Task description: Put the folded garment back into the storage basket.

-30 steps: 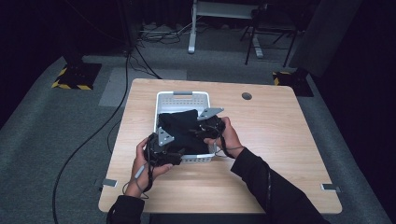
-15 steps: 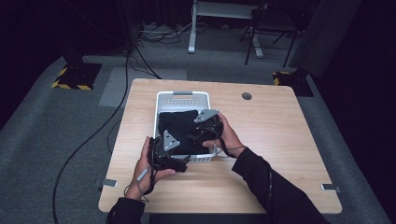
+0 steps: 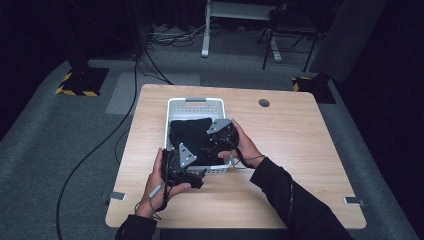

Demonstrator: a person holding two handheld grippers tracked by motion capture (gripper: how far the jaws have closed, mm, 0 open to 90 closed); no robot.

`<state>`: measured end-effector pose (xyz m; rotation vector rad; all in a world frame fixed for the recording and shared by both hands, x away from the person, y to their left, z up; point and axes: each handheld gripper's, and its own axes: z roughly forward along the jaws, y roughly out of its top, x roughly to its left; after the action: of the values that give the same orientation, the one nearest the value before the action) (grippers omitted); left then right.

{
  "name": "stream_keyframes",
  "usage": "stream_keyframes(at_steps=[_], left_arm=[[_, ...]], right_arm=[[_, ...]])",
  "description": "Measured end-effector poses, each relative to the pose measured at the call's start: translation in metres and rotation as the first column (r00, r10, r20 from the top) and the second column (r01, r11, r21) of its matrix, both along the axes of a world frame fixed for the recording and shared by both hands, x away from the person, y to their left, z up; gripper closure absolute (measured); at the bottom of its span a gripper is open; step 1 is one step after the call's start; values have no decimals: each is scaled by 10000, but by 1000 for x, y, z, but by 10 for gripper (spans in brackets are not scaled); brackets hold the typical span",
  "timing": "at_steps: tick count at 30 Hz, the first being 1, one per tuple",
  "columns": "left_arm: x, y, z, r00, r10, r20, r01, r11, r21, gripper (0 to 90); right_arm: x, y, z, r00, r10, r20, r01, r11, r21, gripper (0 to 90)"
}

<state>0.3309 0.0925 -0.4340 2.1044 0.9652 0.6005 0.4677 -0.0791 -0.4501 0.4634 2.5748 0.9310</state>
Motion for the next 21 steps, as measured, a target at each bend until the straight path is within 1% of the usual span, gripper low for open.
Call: stream_keyframes(at_steps=[2, 3, 4, 5, 8, 9, 12, 17, 21], left_arm=[[0, -1, 0, 10000, 23, -11, -23, 10000, 84, 13], [-1, -2, 0, 10000, 30, 71, -31, 9999, 164, 14], [-1, -3, 1, 9999, 49, 129, -52, 9997, 252, 14], [-2, -4, 1, 9995, 169, 256, -179, 9990, 403, 15], [-4, -5, 1, 9995, 118, 300, -128, 9994, 334, 17], [-4, -5, 2, 9994, 110, 336, -125, 9990, 436, 17], [-6, -6, 3, 9990, 151, 430, -164, 9994, 313, 17], [-10, -8, 6, 9982, 174, 572, -188, 9995, 241, 17], [-13, -11, 8, 9977, 132, 660, -147, 9996, 222, 17]], right_arm=[[1, -1, 0, 10000, -43, -26, 43, 10000, -89, 32], [1, -2, 0, 9999, -71, -111, 70, 9999, -119, 34], [1, -2, 0, 9999, -71, -111, 70, 9999, -119, 34], [1, -3, 0, 9999, -117, -29, 117, 9998, -156, 40], [2, -5, 1, 9999, -94, -78, 92, 9997, -214, 40], [2, -6, 1, 9999, -87, -68, 86, 9997, -214, 40], [1, -7, 3, 10000, -32, -19, 32, 9997, -256, 41], [-2, -9, 6, 10000, -9, 75, 11, 9995, -308, 52], [-5, -12, 9, 10000, 7, 16, -7, 9996, -277, 53]])
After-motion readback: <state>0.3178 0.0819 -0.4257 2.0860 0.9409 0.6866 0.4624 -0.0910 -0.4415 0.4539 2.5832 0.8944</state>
